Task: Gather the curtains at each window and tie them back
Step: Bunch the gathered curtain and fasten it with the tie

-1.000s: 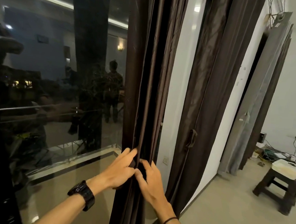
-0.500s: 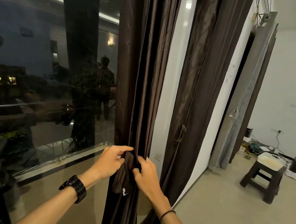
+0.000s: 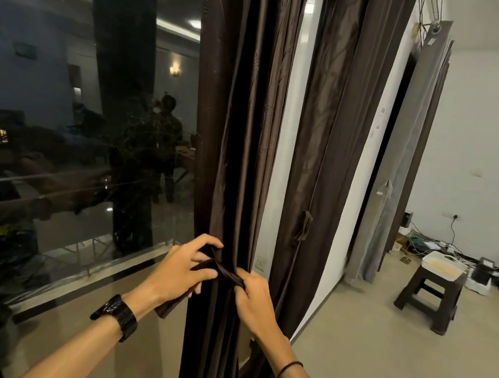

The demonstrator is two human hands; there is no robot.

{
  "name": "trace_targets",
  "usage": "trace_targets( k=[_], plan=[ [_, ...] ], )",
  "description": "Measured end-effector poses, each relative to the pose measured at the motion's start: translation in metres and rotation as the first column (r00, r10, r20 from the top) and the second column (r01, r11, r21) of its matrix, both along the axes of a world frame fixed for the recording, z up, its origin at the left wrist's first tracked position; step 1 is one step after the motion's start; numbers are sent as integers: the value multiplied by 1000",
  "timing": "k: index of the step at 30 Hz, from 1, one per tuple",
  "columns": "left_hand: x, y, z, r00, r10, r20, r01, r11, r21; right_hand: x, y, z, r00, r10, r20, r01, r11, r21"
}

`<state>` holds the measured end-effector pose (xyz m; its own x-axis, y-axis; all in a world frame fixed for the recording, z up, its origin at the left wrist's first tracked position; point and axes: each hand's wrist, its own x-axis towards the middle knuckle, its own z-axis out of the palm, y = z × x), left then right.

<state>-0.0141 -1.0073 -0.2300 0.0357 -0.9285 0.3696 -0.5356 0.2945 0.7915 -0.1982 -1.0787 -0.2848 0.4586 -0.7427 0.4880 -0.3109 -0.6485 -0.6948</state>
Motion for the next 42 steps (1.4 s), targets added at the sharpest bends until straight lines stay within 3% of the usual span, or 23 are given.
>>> trace_targets(
  k=[4,8,11,14,18,21,23,26,30,33,37,42],
  plan=[
    [19,3,-1,985,27,-170,-30,999,-13,-4,1,-3,993,-55,103,62,996,-60],
    [19,-6,-7,970,26,-241,-28,1000,-1,0,6,-7,971,-86,222,68,994,88],
    [23,-7,-7,946,22,-323,-20,1000,11,-6,-1,-14,956,-176,235,179,984,9],
    [29,-10,-7,965,-4,-264,18,999,51,-16,-2,-13,941,-213,262,233,971,-48],
    [40,-27,0,991,12,-132,-7,999,31,-18,13,-10,963,-133,234,125,991,51],
    [38,-41,3,989,35,-142,-35,999,6,-17,18,-22,968,-161,193,182,978,-96],
    [33,-49,-1,973,81,-214,-90,996,-30,-16,15,-28,971,-176,160,198,971,-131],
    [32,-56,-12,891,62,-450,-80,997,-21,-16,19,-26,946,-245,212,283,943,-173],
    [28,-56,-27,732,-136,-667,212,977,34,-18,15,-27,932,-306,195,338,927,-160],
    [25,-58,-34,711,-197,-676,309,950,48,-16,17,-25,939,-288,186,318,935,-157],
    [15,-57,-27,737,-174,-653,287,955,70,-11,24,-19,950,-292,115,304,947,-107],
    [-7,-66,-25,960,-100,-261,134,984,117,-1,42,-7,992,-123,-4,122,988,-92]
  ],
)
